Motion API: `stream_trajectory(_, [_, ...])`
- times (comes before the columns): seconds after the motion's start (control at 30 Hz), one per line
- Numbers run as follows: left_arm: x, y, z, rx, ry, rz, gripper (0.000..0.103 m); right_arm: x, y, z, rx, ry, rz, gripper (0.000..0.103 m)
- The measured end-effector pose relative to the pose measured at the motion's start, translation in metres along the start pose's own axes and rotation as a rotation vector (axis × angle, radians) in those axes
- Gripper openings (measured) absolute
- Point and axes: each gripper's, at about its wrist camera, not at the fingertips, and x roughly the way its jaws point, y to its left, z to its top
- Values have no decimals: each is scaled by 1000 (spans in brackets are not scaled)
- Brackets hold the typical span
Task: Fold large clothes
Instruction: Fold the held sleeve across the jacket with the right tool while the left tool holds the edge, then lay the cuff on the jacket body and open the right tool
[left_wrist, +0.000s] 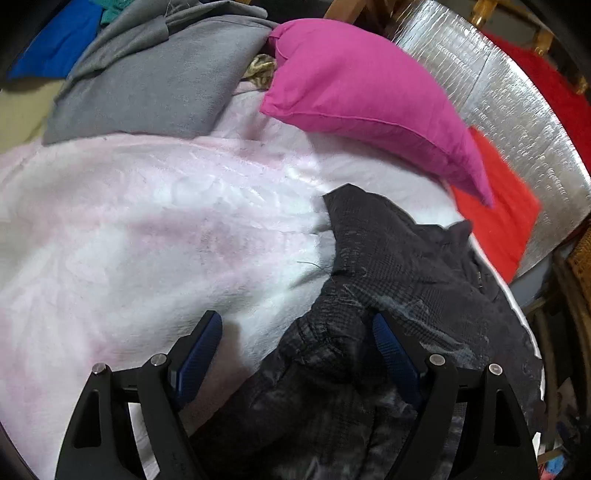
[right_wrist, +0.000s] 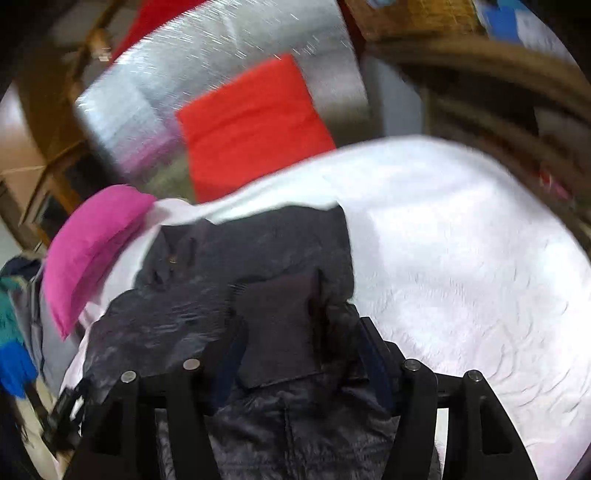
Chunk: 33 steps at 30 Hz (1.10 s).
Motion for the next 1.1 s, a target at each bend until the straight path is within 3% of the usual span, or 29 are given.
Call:
stream_trajectory(0.1, [-38, -20, 15, 22, -73, -48, 84, -12, 21, -2, -71, -35, 56, 69])
stream_trajectory(0.17, [-51, -49, 17, 130, -112, -46, 84, -5, 42, -5, -133, -36, 91, 71])
stream_trajectory(0.23, [-49, -82, 11, 266, -99, -58, 84, 13, 58, -11, -172, -10, 108, 71])
stream_trajectory(0.33, [-27, -113, -8, 402, -44, -33, 84, 43, 72, -22, -243, 14, 44, 71])
stream_trajectory(0.47, [30, -130, -35, 523, 96, 95, 86, 91, 86, -37, -398, 89, -142, 69])
stream_trajectory(0.6, [46, -135, -49, 639, 42, 146, 92, 110, 78, -30, -399, 124, -174, 70])
stream_trajectory(0.8, [33, -128, -36, 594, 91, 92, 93, 104, 72, -21, -339, 144, -154, 71])
stream_trajectory(0.9, [-4, -116, -23, 513, -5, 50, 93, 73, 66, -19, -272, 99, -105, 73])
stream_trajectory(0.97, [-15, -111, -19, 490, -54, 67, 93, 55, 66, -18, -237, 71, -52, 73])
stream_trajectory(1.1, [4, -116, -35, 548, 14, 109, 93, 48, 85, -30, -279, 58, -19, 73])
